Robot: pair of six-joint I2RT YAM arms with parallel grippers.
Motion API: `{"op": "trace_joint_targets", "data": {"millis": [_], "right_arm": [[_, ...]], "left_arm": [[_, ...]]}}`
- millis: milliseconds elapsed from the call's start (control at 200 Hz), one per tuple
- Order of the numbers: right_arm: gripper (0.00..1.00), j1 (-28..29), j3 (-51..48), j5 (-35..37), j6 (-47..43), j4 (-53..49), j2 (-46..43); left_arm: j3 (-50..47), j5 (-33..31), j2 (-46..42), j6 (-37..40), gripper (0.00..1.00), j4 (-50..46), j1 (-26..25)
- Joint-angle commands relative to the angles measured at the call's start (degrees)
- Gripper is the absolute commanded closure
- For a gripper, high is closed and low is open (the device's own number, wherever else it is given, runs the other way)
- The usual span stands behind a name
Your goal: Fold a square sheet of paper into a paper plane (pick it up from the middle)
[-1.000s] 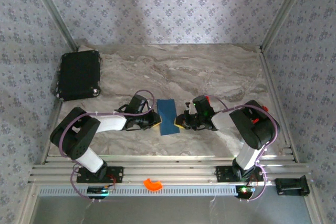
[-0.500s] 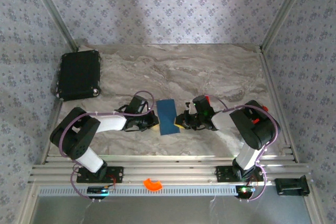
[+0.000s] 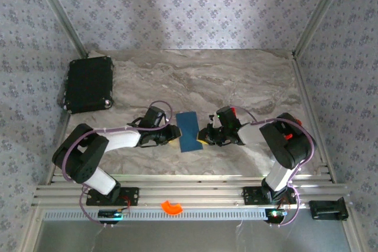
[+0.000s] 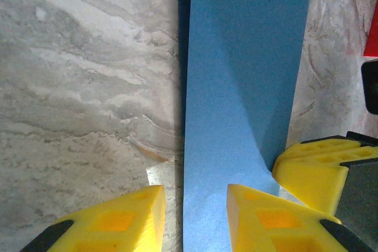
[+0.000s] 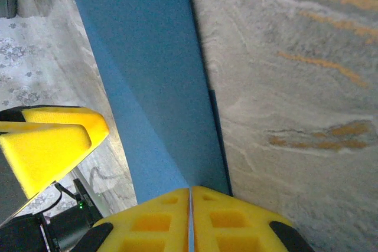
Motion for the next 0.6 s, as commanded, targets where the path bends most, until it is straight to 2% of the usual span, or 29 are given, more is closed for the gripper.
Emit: {"op": "trace_joint_targets", "data": {"millis": [0,595], "right_arm": [[0.89,-0.7,-1.3,5.5,-1.5,-9.1,1.8],[0.89,-1.3,-3.1,4.8,-0.9,-6.9,1.9]], "left_arm": [[0.7,1.0,0.5,1.0,0.66,-0.3,-0.5],[3.1,3.8,4.7,1.4,0.71,1.4,-1.3]]}}
